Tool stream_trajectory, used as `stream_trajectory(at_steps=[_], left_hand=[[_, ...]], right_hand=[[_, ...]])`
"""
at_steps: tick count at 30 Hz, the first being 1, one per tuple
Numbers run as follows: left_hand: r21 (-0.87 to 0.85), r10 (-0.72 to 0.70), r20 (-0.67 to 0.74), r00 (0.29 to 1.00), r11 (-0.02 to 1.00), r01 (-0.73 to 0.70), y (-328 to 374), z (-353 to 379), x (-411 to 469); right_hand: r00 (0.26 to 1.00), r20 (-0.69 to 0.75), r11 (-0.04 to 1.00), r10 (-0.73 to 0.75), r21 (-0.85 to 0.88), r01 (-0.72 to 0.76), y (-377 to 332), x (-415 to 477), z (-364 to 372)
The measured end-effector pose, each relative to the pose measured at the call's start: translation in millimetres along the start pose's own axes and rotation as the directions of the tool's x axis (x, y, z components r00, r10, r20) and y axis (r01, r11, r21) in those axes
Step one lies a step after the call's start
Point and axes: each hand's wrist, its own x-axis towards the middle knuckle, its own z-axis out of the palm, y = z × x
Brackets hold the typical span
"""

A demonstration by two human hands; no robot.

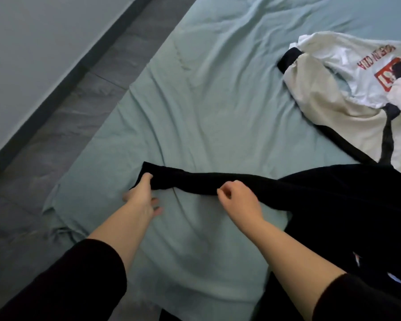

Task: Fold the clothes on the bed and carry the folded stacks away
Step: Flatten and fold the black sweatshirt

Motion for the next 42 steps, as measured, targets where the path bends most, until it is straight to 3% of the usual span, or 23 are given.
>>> stream_trajectory(at_steps=[2,3,5,7,9,11,14,15,16,18,19,20,21,23,25,26,28,31,35,39,42], left_hand=[[-0.069,0.056,-0.070,0.996,0.996,-0.061,5,-4,5],[-0.068,0.119,-0.081,0.990,0.990,-0.124,6,-5,9],[-0.001,0.249,-0.043,0.968,0.969,-0.249,6,-5,18],[0.097,0.350,0.012,0.937,0.932,-0.349,11,-4,21],[0.084,0.411,0.042,0.911,0.907,-0.413,27,-3,20],[-0.004,0.450,0.095,0.888,0.892,-0.452,55,-2,11],[0.002,0.517,0.173,0.838,0.851,-0.526,97,-1,-2],[0.030,0.539,0.188,0.821,0.832,-0.554,103,-1,-4],[0.081,0.550,0.199,0.811,0.815,-0.573,104,-3,-5],[0.254,0.546,0.216,0.810,0.769,-0.586,93,-9,5],[0.345,0.526,0.218,0.822,0.746,-0.569,84,-13,13],[0.412,0.498,0.214,0.840,0.734,-0.540,75,-18,22],[0.454,0.468,0.202,0.861,0.734,-0.505,66,-23,30],[0.511,0.433,0.159,0.887,0.733,-0.449,55,-30,43],[0.545,0.432,0.146,0.890,0.716,-0.437,50,-31,51],[0.537,0.433,0.158,0.888,0.717,-0.445,48,-29,54],[0.505,0.440,0.183,0.879,0.725,-0.468,46,-26,58],[0.505,0.533,0.225,0.816,0.652,-0.566,46,-23,54],[0.488,0.526,0.375,0.763,0.588,-0.645,53,-21,34],[0.565,0.319,0.444,0.838,0.626,-0.538,64,-36,18],[0.663,0.326,0.556,0.765,0.382,-0.644,64,-48,16]], right_hand=[[0.983,-0.168,0.995,-0.078,-0.074,0.066,0,10,-11],[0.984,-0.139,0.985,-0.109,-0.152,0.087,0,17,-14],[0.994,0.065,0.936,-0.085,-0.336,0.102,1,28,-17],[0.981,0.193,0.908,-0.032,-0.404,0.109,1,33,-17],[0.993,0.104,0.946,-0.052,-0.314,0.083,0,31,-19],[0.987,-0.109,0.981,-0.115,-0.168,0.096,-1,26,-27],[0.896,-0.384,0.974,-0.224,-0.104,0.199,-3,12,-44],[0.889,-0.371,0.962,-0.268,-0.145,0.230,-2,7,-45],[0.915,-0.265,0.946,-0.305,-0.194,0.259,1,2,-43],[0.955,0.143,0.940,-0.258,-0.189,0.283,9,-11,-31],[0.932,0.304,0.962,-0.197,-0.125,0.244,16,-17,-24],[0.919,0.365,0.980,-0.151,-0.065,0.187,25,-20,-20],[0.937,0.325,0.990,-0.126,-0.015,0.138,34,-21,-19],[0.993,0.088,0.997,-0.081,0.005,0.081,52,-10,-25],[0.995,-0.096,1.000,0.003,0.000,-0.003,73,11,-39],[0.991,-0.122,0.998,0.059,-0.021,-0.062,82,22,-48],[0.985,-0.056,0.974,0.164,-0.147,-0.171,98,43,-61],[0.974,0.078,0.916,0.213,-0.364,-0.171,112,64,-69],[0.978,0.076,0.940,0.195,-0.297,-0.165,116,70,-82],[0.984,0.044,0.960,0.175,-0.229,-0.161,120,63,-85],[0.981,0.026,0.964,0.192,-0.192,-0.183,120,63,-78]])
